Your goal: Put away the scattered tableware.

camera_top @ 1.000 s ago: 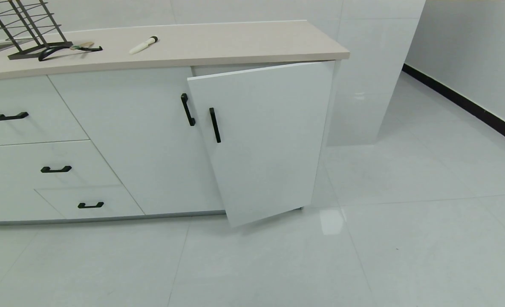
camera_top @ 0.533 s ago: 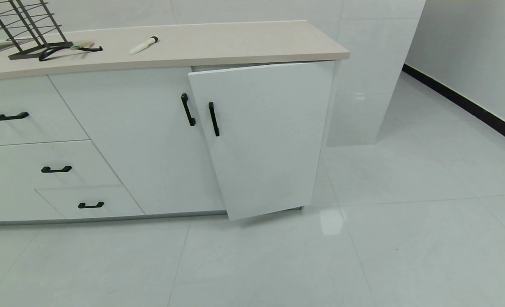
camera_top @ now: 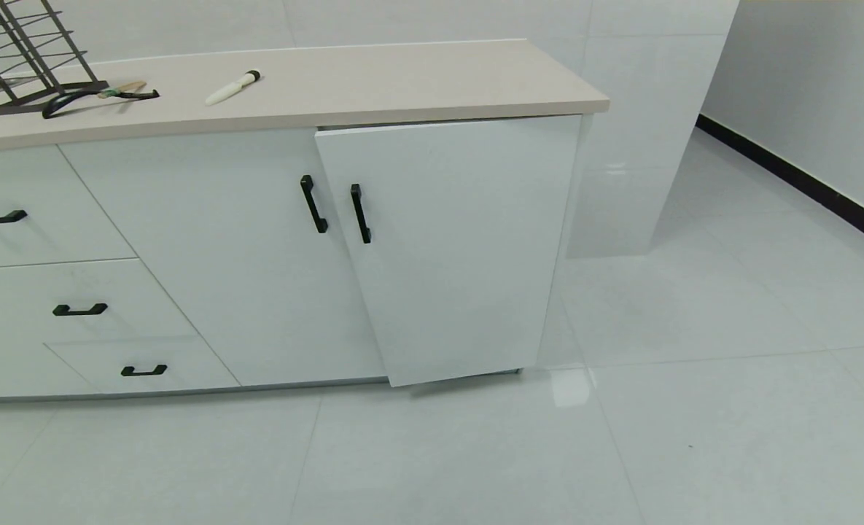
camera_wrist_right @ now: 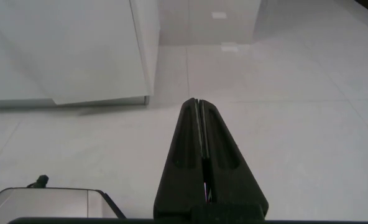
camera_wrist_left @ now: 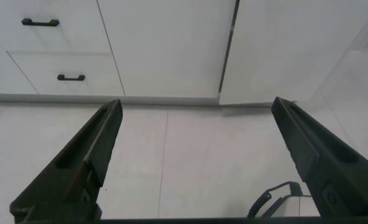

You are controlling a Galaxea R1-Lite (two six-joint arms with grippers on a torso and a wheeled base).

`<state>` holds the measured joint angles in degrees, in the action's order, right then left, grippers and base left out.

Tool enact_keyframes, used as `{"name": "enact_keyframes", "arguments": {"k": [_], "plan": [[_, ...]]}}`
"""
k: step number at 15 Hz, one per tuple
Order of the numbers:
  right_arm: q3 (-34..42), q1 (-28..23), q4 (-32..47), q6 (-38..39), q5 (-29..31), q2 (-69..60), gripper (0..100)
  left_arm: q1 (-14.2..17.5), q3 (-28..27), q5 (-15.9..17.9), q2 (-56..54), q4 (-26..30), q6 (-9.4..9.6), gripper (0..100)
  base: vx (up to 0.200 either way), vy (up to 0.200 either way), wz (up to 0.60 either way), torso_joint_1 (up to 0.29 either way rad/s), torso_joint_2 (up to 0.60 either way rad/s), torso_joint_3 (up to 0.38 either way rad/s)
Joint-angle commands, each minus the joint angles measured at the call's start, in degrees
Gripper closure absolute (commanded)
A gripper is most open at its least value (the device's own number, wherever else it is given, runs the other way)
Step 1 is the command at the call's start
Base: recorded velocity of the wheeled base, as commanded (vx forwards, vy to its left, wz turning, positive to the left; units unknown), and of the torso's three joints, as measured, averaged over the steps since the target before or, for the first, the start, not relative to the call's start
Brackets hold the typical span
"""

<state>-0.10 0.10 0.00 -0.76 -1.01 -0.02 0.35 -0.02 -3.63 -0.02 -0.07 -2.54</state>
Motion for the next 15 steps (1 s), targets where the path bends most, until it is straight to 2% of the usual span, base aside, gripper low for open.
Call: {"name": "enact_keyframes", "arguments": {"k": [1,15], "plan": [[0.0,0.0,0.2,0.0,0.0,0.0,100,0.0,0.0,-0.1,0.0,0.0,-0.01,0,0.2,0.2,0.0,0.002,0.0,0.007],[0.0,0.0,0.2,0.1,0.0,0.0,100,0.0,0.0,-0.1,0.0,0.0,-0.19,0,0.0,0.2,0.0,0.004,0.0,0.002]]}}
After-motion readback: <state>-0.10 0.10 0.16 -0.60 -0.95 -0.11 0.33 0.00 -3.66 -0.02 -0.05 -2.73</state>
